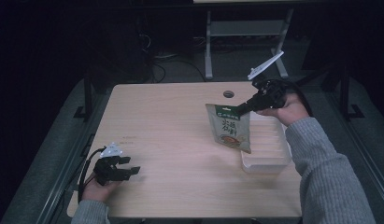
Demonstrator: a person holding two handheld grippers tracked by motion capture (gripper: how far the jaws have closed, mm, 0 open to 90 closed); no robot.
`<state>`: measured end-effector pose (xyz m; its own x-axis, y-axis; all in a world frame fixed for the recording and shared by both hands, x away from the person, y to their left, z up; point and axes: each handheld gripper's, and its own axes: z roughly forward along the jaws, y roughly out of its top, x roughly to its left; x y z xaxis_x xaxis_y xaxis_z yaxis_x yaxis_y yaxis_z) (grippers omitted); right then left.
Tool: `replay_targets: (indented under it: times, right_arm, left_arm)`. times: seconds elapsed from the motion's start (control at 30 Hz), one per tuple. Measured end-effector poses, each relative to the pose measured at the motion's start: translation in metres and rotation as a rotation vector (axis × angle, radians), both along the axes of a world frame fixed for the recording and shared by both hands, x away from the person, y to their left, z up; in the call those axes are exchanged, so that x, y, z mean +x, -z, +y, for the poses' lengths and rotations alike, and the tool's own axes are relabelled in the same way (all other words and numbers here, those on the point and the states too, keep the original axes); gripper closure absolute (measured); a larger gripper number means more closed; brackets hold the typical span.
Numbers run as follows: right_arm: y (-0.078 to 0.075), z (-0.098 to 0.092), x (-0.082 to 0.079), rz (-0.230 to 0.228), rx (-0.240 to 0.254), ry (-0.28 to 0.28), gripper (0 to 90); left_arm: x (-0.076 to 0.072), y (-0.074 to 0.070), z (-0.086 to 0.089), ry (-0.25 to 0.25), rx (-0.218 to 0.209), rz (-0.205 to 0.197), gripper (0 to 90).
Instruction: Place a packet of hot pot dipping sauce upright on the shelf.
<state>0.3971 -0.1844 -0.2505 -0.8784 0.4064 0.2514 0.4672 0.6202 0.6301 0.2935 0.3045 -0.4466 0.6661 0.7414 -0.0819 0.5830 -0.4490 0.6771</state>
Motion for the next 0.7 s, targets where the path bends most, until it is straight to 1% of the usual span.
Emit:
replay_targets:
  times: [0.1, 0.13, 0.17, 0.33, 0.47, 0.5, 0.53, 0.63, 0.7]
  right_arm:
    - [-0.002, -0.010, 0.001, 0.001, -0.006, 0.022, 89.8]
    - [-0.002, -0.010, 0.001, 0.001, -0.006, 0.022, 89.8]
    - [-0.002, -0.015, 0.002, 0.003, -0.013, 0.029, 89.7]
    - [-0.004, -0.024, 0.003, 0.001, -0.029, 0.040, 89.8]
    - [-0.005, -0.038, 0.002, -0.001, -0.024, 0.061, 89.7]
    - [-0.004, -0.045, 0.001, -0.005, -0.016, 0.069, 89.7]
    - [-0.004, -0.045, 0.001, -0.005, -0.016, 0.069, 89.7]
    - [-0.004, -0.054, -0.002, -0.006, -0.015, 0.085, 89.7]
    - [-0.004, -0.058, -0.003, -0.008, -0.007, 0.089, 89.7]
  left_arm:
    - [0.000, 0.000, 0.000, 0.000, -0.001, 0.000, 36.5]
    - [0.000, 0.000, 0.000, -0.001, -0.002, 0.000, 36.5]
    - [0.001, 0.001, 0.000, 0.001, 0.000, 0.003, 36.2]
    - [0.001, 0.001, 0.000, 0.002, 0.001, 0.001, 36.2]
    - [0.002, 0.001, 0.000, 0.003, 0.002, 0.003, 36.2]
    - [0.002, 0.001, 0.000, 0.004, 0.002, 0.005, 36.2]
    - [0.002, 0.001, 0.000, 0.003, 0.002, 0.005, 36.2]
    - [0.002, 0.002, -0.002, 0.004, 0.001, 0.005, 36.2]
    - [0.002, 0.002, -0.003, 0.005, 0.003, 0.008, 36.2]
